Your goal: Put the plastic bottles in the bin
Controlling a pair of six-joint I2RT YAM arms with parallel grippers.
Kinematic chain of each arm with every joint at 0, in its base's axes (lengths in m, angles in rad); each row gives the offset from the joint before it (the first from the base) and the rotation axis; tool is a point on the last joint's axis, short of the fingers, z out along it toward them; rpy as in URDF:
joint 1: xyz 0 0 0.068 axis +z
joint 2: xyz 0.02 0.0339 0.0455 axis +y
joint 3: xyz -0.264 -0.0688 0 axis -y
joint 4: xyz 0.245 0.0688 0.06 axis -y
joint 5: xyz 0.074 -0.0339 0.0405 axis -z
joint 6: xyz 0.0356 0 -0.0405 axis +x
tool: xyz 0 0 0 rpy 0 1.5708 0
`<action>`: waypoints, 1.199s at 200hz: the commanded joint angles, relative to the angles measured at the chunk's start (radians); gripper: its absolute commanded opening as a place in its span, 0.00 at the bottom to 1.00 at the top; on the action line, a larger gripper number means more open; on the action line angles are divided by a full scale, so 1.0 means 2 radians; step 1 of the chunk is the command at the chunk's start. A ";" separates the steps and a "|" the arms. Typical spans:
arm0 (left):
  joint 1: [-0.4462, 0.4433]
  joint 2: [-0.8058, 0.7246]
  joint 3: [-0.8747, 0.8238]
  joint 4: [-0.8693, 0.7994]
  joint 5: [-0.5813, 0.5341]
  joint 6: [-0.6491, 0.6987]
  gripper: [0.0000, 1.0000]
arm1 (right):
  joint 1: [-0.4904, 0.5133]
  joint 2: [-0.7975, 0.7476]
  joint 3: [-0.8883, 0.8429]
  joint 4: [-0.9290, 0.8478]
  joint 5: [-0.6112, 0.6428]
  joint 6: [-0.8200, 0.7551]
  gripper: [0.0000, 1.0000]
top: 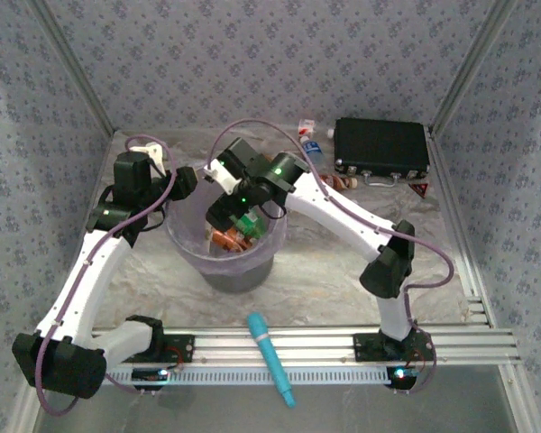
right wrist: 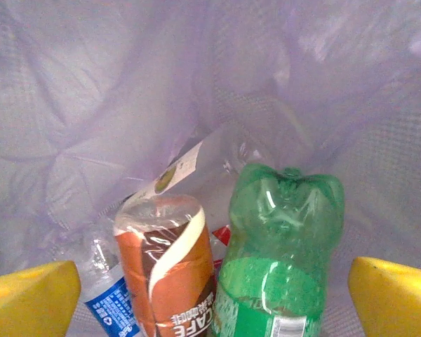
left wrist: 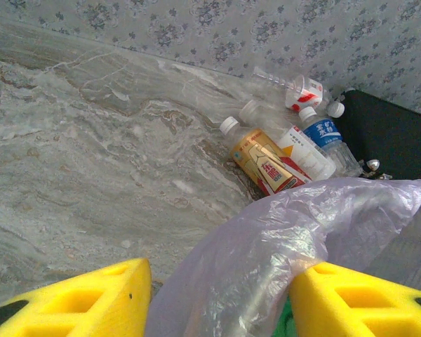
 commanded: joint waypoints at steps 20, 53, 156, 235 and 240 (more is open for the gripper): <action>0.003 0.004 -0.003 -0.010 -0.003 -0.001 0.54 | -0.012 -0.078 0.021 0.014 0.030 -0.002 1.00; 0.003 0.001 -0.008 -0.010 -0.002 -0.001 0.54 | -0.067 -0.130 -0.037 0.050 0.059 0.047 1.00; 0.003 0.002 -0.012 -0.011 -0.003 0.002 0.54 | -0.324 -0.171 -0.384 0.147 0.015 0.244 1.00; 0.003 0.003 -0.010 -0.012 -0.003 0.001 0.55 | -0.350 -0.108 -0.494 0.247 0.006 0.271 0.98; 0.003 0.004 -0.009 -0.013 -0.002 0.001 0.55 | -0.350 -0.105 -0.495 0.252 0.004 0.274 0.98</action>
